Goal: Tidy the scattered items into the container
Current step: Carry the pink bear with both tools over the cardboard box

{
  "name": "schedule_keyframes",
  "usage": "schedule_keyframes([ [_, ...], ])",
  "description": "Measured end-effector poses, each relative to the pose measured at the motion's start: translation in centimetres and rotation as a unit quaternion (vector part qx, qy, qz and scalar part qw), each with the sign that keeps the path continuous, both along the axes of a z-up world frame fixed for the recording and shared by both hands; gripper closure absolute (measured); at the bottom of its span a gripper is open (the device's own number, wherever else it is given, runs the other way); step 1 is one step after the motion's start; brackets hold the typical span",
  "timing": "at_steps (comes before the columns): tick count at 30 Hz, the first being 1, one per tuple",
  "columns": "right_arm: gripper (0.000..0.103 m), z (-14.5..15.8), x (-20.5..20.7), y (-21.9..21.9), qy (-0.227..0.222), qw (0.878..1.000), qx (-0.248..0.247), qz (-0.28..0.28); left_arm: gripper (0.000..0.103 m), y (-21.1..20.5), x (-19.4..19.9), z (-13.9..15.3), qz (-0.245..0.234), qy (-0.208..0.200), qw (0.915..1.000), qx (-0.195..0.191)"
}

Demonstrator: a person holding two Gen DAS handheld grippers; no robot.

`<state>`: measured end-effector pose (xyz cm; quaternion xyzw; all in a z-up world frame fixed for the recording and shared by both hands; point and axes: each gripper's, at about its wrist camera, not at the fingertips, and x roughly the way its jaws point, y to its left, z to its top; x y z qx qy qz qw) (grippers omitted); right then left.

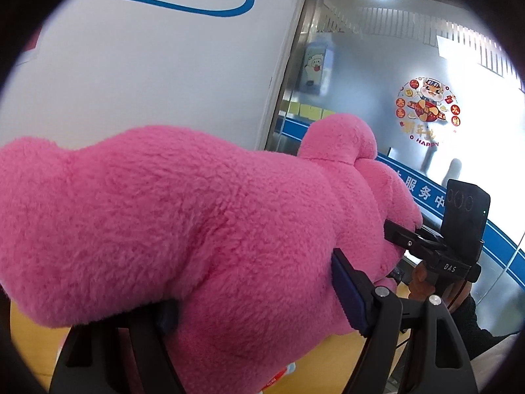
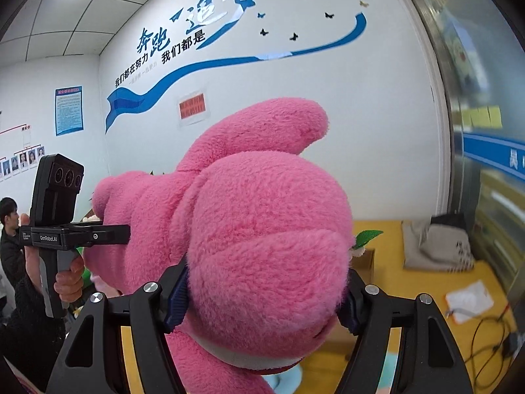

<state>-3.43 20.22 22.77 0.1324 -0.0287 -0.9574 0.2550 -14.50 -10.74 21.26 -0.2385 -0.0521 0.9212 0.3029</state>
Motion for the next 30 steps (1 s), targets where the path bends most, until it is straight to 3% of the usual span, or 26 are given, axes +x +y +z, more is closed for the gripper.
schedule_keyframes([
  [6,0.026,2.2,-7.3,-0.5,-0.002,1.0,0.0,-0.009,0.025,-0.5,-7.3,1.4,0.003,-0.003,0.9999,-0.01],
  [13,0.026,-1.3,-17.5,-0.6,-0.048,0.999,0.0,-0.019,0.025,-1.1,-16.9,-2.0,0.006,-0.052,0.9986,-0.012],
  [18,0.026,-6.4,-25.3,0.1,-0.097,0.995,-0.011,-0.034,0.025,-1.0,-24.2,-7.5,0.005,-0.104,0.9945,-0.008],
  [22,0.026,-12.5,-31.0,1.0,-0.148,0.988,-0.021,-0.049,0.025,-0.3,-29.6,-13.1,0.002,-0.152,0.9882,-0.013],
  [25,0.026,-17.3,-34.8,1.8,-0.184,0.98,-0.026,-0.064,0.025,-0.1,-33.5,-18.4,0.004,-0.202,0.9793,-0.007],
  [30,0.026,-25.2,-40.1,2.4,-0.263,0.96,-0.022,-0.096,0.022,0.2,-38.8,-27.5,0.024,-0.297,0.9546,-0.006],
])
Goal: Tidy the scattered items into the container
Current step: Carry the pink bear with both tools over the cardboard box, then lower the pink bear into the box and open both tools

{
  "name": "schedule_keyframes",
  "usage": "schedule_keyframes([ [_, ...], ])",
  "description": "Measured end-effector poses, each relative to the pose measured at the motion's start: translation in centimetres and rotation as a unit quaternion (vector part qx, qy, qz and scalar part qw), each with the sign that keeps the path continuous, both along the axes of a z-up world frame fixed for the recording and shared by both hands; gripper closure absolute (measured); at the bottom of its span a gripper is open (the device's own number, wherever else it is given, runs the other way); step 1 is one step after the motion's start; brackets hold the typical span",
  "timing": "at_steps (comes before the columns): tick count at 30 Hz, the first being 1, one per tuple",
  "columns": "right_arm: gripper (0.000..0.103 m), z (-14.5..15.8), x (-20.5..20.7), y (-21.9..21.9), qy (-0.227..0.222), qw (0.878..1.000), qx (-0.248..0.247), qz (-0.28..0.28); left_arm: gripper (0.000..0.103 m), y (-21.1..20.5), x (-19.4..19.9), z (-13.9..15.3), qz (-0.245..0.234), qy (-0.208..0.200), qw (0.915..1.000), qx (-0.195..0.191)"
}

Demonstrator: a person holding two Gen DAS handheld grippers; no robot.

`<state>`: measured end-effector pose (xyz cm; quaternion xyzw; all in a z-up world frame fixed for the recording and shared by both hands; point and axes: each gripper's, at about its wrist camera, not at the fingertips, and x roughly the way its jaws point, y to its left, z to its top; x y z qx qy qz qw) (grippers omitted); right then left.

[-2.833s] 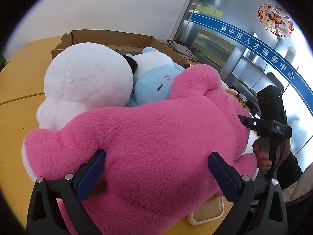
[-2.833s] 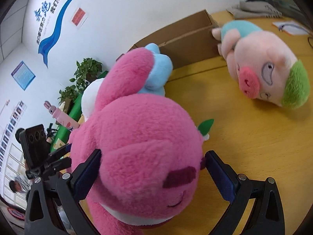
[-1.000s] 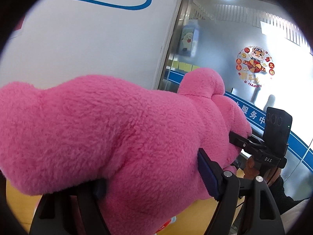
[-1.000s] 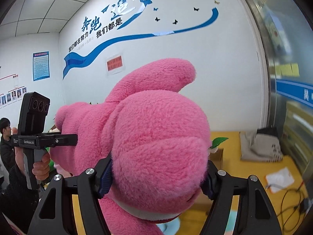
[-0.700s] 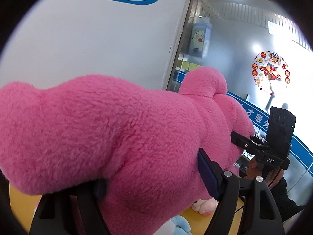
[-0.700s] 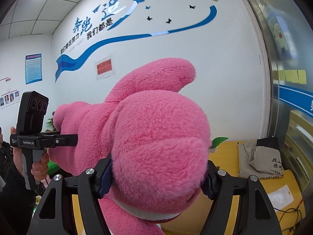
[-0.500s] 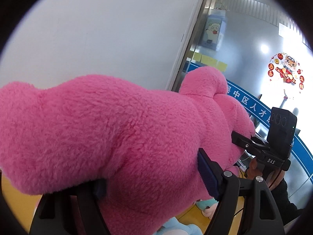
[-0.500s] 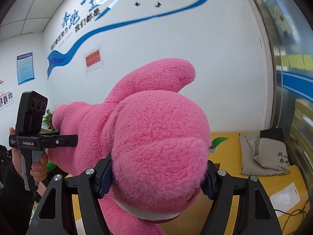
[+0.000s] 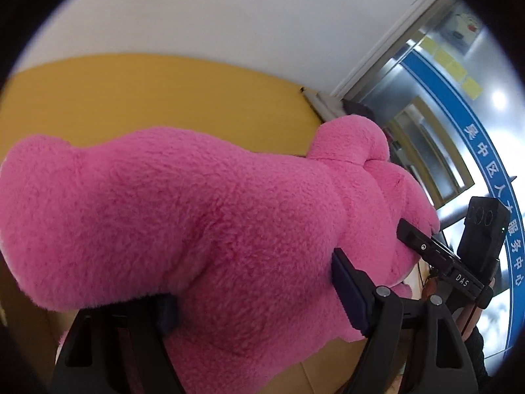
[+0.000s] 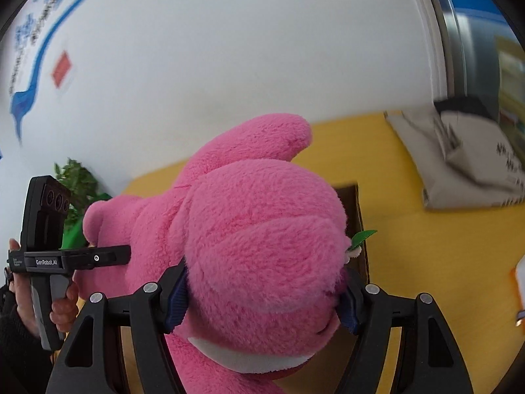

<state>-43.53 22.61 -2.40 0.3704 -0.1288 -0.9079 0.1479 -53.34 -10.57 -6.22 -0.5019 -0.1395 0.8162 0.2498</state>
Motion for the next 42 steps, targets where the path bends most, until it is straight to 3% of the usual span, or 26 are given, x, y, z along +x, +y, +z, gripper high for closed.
schedule_keyframes([
  [3,0.02,-3.1,-1.2,-0.2,-0.042,0.999,0.018,-0.012,0.011,0.3,-0.8,-3.5,0.01,-0.033,0.9992,-0.022],
  [6,0.009,-2.6,-0.9,0.0,-0.036,0.999,0.024,-0.014,0.009,-0.4,-0.2,-3.0,0.016,-0.026,0.9995,-0.007],
  [10,0.005,0.4,0.9,0.4,-0.009,0.997,0.068,-0.026,0.009,-1.5,1.7,-0.5,0.02,-0.008,0.9995,-0.023],
  [12,0.0,2.6,3.4,0.4,0.013,0.996,0.086,-0.014,0.009,-3.1,2.9,1.7,0.023,0.026,0.9991,-0.025],
  [15,0.0,4.5,8.0,0.0,0.014,0.997,0.071,0.014,0.009,-5.9,6.8,5.9,0.041,0.093,0.9942,-0.035],
  [18,0.0,4.5,12.1,-1.8,0.002,0.995,0.074,0.062,0.009,-7.9,10.3,7.4,0.048,0.098,0.991,-0.078],
  [22,0.0,2.4,15.7,-4.5,-0.021,0.993,0.085,0.078,0.009,-8.7,13.4,4.6,0.04,0.055,0.987,-0.146],
  [26,0.0,-1.1,16.2,-5.5,-0.067,0.987,0.134,0.05,0.013,-9.2,16.1,0.2,0.043,-0.012,0.9887,-0.143],
  [29,0.0,-4.3,16.7,-5.9,-0.103,0.974,0.198,0.031,0.019,-8.3,18.9,-0.3,0.026,0.007,0.9851,-0.17],
  [31,0.001,-5.1,16.9,-5.2,-0.107,0.978,0.178,0.02,0.019,-7.8,20.3,-0.4,0.014,0.003,0.9859,-0.167],
  [32,0.001,-5.1,17.4,-5.0,-0.101,0.979,0.177,0.019,0.019,-7.8,20.8,-0.9,0.005,-0.019,0.9879,-0.154],
  [42,0.001,-5.3,19.5,-4.1,-0.096,0.979,0.178,0.034,0.019,-7.2,26.0,-1.1,0.02,-0.001,0.9871,-0.159],
])
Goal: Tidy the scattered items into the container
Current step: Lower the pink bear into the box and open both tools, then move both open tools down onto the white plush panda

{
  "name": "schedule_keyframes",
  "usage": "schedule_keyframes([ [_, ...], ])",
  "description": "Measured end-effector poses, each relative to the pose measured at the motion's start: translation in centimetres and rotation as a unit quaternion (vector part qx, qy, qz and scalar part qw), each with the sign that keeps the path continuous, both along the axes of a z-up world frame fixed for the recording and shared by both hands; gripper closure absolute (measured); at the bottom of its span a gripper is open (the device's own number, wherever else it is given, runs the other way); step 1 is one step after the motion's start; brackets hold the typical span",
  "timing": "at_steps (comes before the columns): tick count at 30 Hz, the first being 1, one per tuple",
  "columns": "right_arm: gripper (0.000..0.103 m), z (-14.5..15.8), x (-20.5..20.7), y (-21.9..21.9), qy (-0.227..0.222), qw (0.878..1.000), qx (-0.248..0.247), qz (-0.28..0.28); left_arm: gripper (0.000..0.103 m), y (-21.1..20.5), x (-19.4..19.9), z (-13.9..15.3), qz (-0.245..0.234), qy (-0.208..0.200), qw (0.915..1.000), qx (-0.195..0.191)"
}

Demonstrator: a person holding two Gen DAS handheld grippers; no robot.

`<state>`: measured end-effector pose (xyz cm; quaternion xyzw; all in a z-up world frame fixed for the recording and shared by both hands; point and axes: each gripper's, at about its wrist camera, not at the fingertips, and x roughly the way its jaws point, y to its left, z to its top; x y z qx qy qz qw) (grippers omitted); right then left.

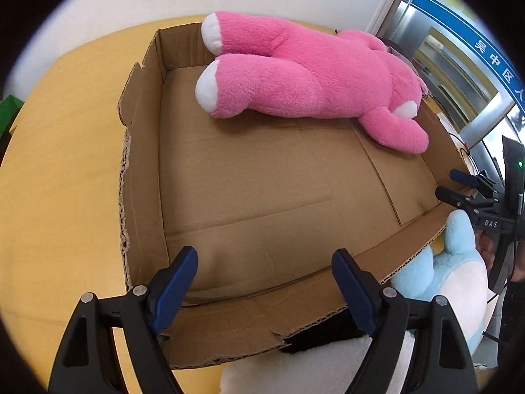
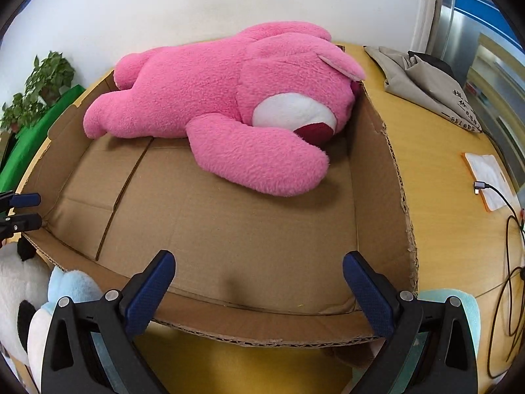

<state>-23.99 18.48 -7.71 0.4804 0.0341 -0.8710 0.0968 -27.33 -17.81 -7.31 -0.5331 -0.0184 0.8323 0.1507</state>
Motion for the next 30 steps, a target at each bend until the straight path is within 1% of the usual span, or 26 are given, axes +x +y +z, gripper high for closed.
schedule_keyframes([
  [3,0.001,0.0,0.2,0.0,-0.002,1.0,0.005,-0.003,0.019,0.0,1.2,0.1,0.008,0.007,0.9999,0.002],
  [4,0.001,0.0,0.3,0.1,-0.003,1.0,0.005,-0.007,0.019,0.1,1.0,0.2,0.013,0.009,0.9999,0.005],
  [5,0.001,0.2,0.6,0.1,-0.003,1.0,0.006,-0.012,0.019,-0.2,1.0,0.5,0.024,0.016,0.9996,0.005],
  [7,0.0,1.1,1.6,-0.1,0.015,0.999,0.016,-0.024,0.019,-0.8,1.1,1.5,0.049,0.04,0.998,-0.005],
  [9,0.0,2.7,2.9,-0.2,0.047,0.999,0.01,-0.024,0.019,-0.8,1.6,3.5,0.068,0.078,0.9947,-0.001],
  [11,0.0,4.6,4.5,0.0,0.08,0.996,0.0,-0.031,0.019,-0.5,2.7,5.7,0.076,0.115,0.9905,0.0],
  [13,0.0,6.6,6.2,-0.1,0.108,0.993,-0.009,-0.037,0.018,0.5,4.0,8.2,0.074,0.147,0.9864,0.005],
  [15,0.0,8.5,8.0,-0.5,0.132,0.991,-0.015,-0.029,0.016,1.8,6.2,10.4,0.065,0.177,0.9817,0.025],
  [18,0.0,10.7,10.7,-1.1,0.159,0.987,-0.01,-0.018,0.015,3.2,9.8,12.2,0.052,0.207,0.9761,0.041],
  [20,0.0,11.6,12.3,-1.8,0.166,0.986,0.002,-0.012,0.015,4.1,11.7,12.7,0.043,0.219,0.9737,0.044],
  [23,0.0,12.0,14.1,-2.5,0.17,0.985,0.017,-0.007,0.015,5.4,13.5,12.7,0.041,0.226,0.9724,0.041],
  [25,0.0,12.0,14.9,-2.6,0.169,0.985,0.022,-0.004,0.015,6.0,14.3,12.5,0.045,0.225,0.9725,0.038],
  [30,0.0,11.1,15.8,-3.0,0.154,0.988,0.021,0.004,0.015,6.7,15.4,11.8,0.05,0.212,0.9748,0.046],
])
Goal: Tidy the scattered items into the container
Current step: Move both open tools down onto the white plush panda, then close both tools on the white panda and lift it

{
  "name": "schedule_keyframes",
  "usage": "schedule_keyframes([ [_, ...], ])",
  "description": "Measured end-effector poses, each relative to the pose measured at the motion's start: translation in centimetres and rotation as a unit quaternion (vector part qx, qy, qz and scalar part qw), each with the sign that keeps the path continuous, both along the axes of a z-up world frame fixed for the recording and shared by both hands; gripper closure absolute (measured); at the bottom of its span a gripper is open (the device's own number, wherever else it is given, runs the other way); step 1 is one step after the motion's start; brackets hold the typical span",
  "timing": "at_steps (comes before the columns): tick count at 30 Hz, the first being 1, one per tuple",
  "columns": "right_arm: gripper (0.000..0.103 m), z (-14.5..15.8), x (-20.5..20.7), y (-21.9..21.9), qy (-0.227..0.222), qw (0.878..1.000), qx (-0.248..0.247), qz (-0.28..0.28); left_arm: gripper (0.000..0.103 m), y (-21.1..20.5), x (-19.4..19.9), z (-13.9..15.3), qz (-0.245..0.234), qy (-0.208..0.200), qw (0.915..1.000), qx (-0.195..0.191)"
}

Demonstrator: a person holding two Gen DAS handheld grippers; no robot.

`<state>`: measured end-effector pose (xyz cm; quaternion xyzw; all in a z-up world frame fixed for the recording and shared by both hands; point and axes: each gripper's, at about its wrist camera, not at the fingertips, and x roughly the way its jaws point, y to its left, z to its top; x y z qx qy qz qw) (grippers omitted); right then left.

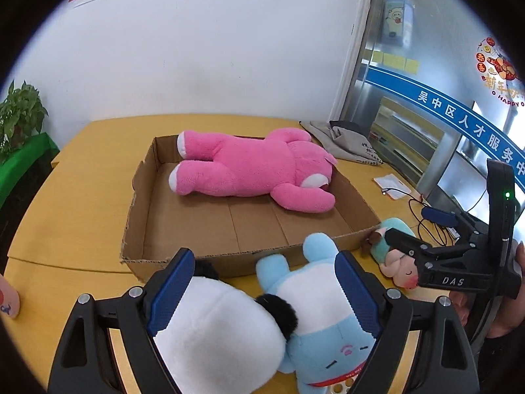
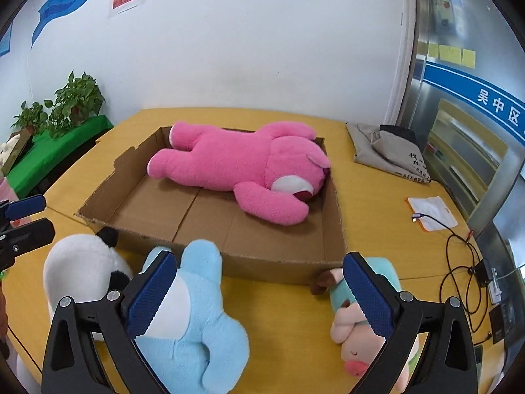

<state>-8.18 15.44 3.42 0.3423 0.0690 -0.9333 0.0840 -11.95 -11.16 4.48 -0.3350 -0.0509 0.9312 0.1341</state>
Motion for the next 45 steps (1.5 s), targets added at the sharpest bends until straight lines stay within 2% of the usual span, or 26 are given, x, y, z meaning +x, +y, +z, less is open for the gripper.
schedule_keyframes([
  [13,0.0,-1.0,1.1,0.1,-0.008,1.0,0.001,0.011,0.015,1.4,1.4,-1.0,-0.016,-0.013,0.9998,-0.002],
  [18,0.0,-1.6,1.3,0.1,-0.019,1.0,-0.01,0.023,0.015,0.2,1.9,-1.2,-0.018,-0.018,0.9997,-0.003],
  [22,0.0,-2.1,1.9,-1.8,-0.031,0.994,-0.035,0.1,0.015,-2.2,2.3,-1.8,-0.008,-0.031,0.9995,0.007],
  [27,0.0,-3.5,3.3,-6.7,-0.042,0.978,-0.032,0.203,0.015,-5.9,3.0,-3.4,0.016,-0.059,0.9979,0.021],
  [33,0.0,-6.0,2.9,-10.4,-0.092,0.956,-0.082,0.265,0.015,-10.2,4.0,-6.2,0.046,-0.09,0.9928,0.064],
  [36,0.0,-6.8,3.1,-12.6,-0.095,0.946,-0.068,0.301,0.015,-12.2,4.3,-8.1,0.051,-0.109,0.9879,0.098],
  [39,0.0,-7.3,3.2,-14.9,-0.087,0.937,-0.043,0.335,0.015,-13.6,3.9,-10.2,0.028,-0.126,0.9814,0.142],
  [41,0.0,-7.8,2.9,-16.5,-0.081,0.932,-0.027,0.353,0.015,-13.8,3.0,-11.6,-0.005,-0.141,0.9765,0.163],
  [45,0.0,-10.2,1.6,-18.8,-0.1,0.927,0.015,0.361,0.012,-14.1,1.3,-13.9,-0.061,-0.166,0.9614,0.211],
])
